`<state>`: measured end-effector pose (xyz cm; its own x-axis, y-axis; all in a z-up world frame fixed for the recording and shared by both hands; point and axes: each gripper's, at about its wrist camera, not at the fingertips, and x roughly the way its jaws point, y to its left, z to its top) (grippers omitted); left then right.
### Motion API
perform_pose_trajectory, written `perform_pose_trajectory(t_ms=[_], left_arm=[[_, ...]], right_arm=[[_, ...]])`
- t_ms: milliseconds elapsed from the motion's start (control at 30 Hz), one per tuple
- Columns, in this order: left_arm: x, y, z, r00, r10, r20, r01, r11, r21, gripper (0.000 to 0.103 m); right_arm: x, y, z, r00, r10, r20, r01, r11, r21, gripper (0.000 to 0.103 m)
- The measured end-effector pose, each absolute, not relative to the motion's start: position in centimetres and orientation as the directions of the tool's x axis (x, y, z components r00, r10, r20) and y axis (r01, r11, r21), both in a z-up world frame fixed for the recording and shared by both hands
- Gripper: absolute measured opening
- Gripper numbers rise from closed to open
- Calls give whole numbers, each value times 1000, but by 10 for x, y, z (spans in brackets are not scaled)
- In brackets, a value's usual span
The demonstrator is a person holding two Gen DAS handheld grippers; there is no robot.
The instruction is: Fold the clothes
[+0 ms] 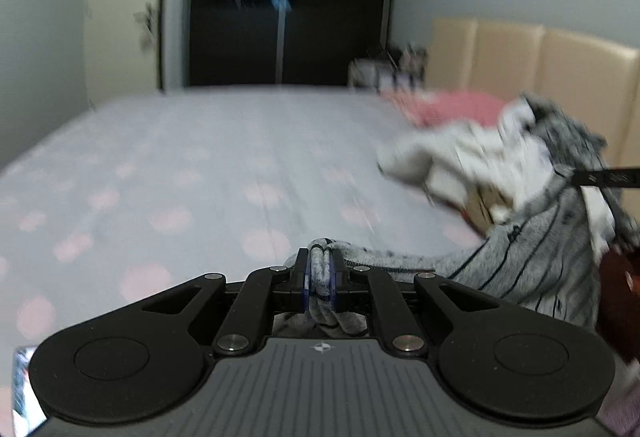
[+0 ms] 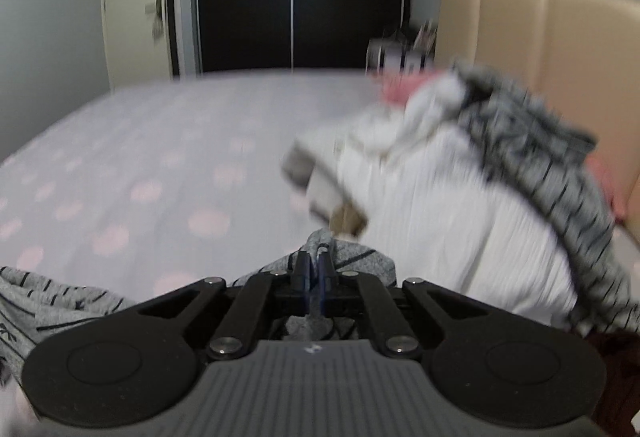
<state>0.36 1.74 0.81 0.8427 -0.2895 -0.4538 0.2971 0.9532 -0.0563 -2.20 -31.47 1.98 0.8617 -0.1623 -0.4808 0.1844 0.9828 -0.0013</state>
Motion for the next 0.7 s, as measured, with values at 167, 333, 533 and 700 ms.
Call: perform_pose_trajectory(t_ms=[167, 333, 533, 700], left_arm=[[5, 35, 26, 870, -254, -423, 255, 965, -57, 7], [14, 35, 5, 790, -279, -546, 289, 955, -70, 6], [17, 29, -24, 613, -474, -632, 401, 876, -268, 6], [10, -4, -50, 461, -523, -717, 504, 820, -273, 6]], right_arm=[[-33, -309, 49, 915, -167, -366, 181, 984, 4, 5], [-26, -311, 38, 871, -139, -471, 166, 986, 15, 5], [-32, -337, 14, 791, -274, -547, 304, 952, -38, 1], [-48, -370, 6, 758, -314, -572, 398, 917, 26, 2]])
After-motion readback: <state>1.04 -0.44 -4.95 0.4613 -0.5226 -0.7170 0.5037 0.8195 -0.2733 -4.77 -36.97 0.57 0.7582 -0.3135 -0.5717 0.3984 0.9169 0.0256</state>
